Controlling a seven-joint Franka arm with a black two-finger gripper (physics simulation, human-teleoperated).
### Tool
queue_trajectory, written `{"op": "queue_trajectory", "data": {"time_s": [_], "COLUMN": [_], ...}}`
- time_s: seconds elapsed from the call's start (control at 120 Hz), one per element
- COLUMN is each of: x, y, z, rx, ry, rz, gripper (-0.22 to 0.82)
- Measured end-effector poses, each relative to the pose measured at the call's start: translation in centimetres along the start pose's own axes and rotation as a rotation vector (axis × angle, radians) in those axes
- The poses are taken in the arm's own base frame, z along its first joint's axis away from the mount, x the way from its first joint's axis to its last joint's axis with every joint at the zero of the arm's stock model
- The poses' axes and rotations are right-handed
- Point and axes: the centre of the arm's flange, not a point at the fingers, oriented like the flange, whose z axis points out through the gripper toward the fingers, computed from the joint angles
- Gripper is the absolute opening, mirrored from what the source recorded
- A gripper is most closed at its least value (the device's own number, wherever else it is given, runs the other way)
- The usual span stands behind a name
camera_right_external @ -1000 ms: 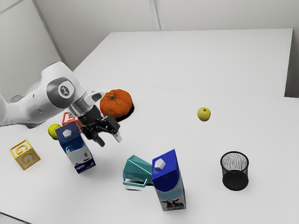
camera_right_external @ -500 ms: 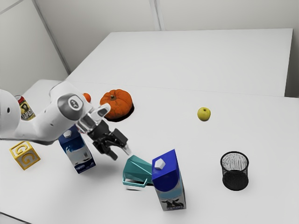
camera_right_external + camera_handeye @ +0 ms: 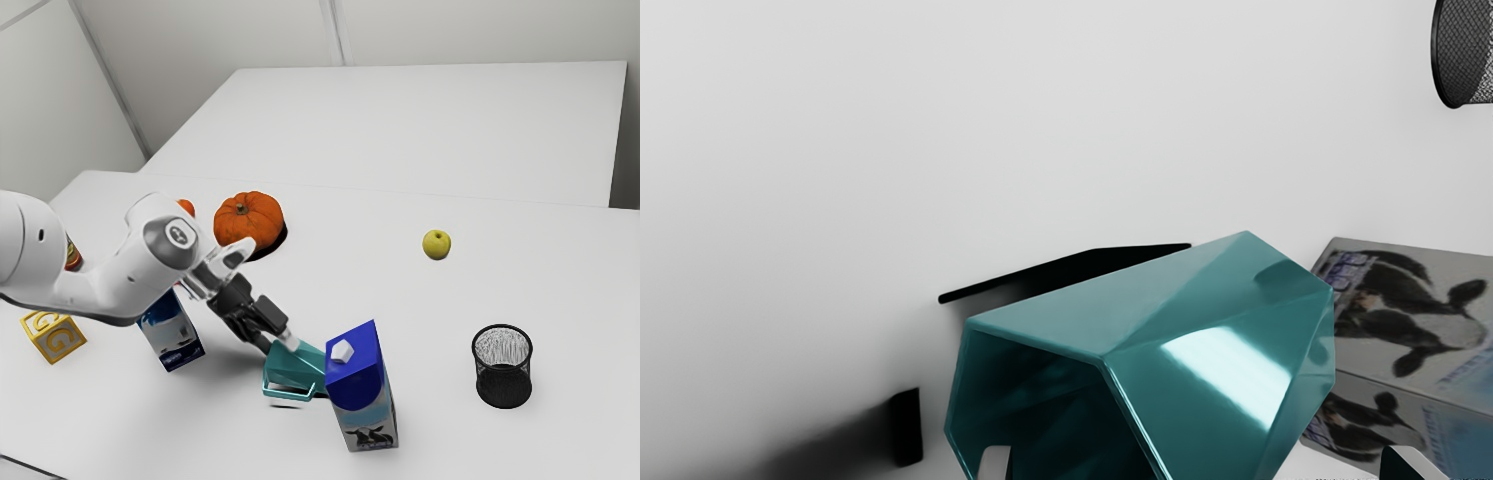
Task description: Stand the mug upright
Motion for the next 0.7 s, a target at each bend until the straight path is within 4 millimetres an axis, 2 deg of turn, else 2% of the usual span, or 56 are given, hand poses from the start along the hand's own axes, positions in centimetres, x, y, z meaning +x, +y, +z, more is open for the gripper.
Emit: {"op": "queue_trajectory", "data": {"time_s": [0.275, 0.483, 0.7], "x": [0.0, 0.2, 0.6], "y": [-0.6, -0.6, 1.3], "z": [0.5, 0.8, -0.1], "rx": [-0.035, -0.055, -0.048], "ry": [0.016, 0.028, 0.043], "rz": [0.04, 0.066, 0.137], "gripper": [0.44, 0.17, -0.03]}}
